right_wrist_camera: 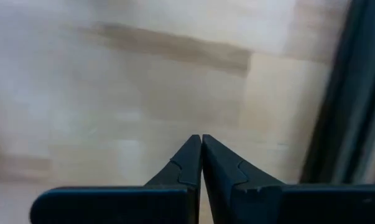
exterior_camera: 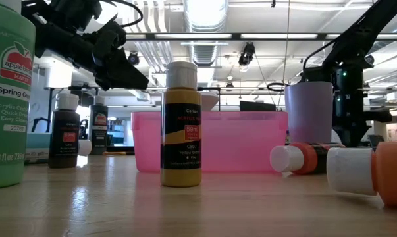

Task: Pick & Place Paint Supplies
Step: Put the silver paintbrush into the purple cup

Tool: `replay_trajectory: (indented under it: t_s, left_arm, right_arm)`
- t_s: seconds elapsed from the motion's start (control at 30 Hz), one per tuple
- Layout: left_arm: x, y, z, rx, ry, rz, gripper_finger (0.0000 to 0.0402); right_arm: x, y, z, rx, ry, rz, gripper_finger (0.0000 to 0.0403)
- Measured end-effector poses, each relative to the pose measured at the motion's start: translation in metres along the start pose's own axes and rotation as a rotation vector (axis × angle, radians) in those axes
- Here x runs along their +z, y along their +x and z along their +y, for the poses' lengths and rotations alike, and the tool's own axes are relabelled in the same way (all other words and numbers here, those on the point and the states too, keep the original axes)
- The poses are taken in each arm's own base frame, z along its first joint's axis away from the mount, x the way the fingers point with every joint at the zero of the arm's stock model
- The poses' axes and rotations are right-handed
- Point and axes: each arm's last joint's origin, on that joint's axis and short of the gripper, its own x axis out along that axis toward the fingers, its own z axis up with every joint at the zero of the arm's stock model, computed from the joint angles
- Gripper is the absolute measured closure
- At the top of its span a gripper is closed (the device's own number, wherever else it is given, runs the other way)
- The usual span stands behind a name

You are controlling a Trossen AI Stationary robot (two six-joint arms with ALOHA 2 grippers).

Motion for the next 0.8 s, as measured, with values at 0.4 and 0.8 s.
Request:
replay_trajectory:
  t_s: [0.4,0.8]
  left_arm:
    - [0.0,0.0,0.0,0.0,0.005,0.0,0.0236]
    - [0.0,0.0,0.0,0.001,0.004,0.0,0.0236]
  right_arm:
    - [-0.001,-0.006,0.001,0.08,-0.055,0.008,0.0394]
    - [-0.002,-0.031,-0.004,0.176,-0.057,-0.135,0.0394]
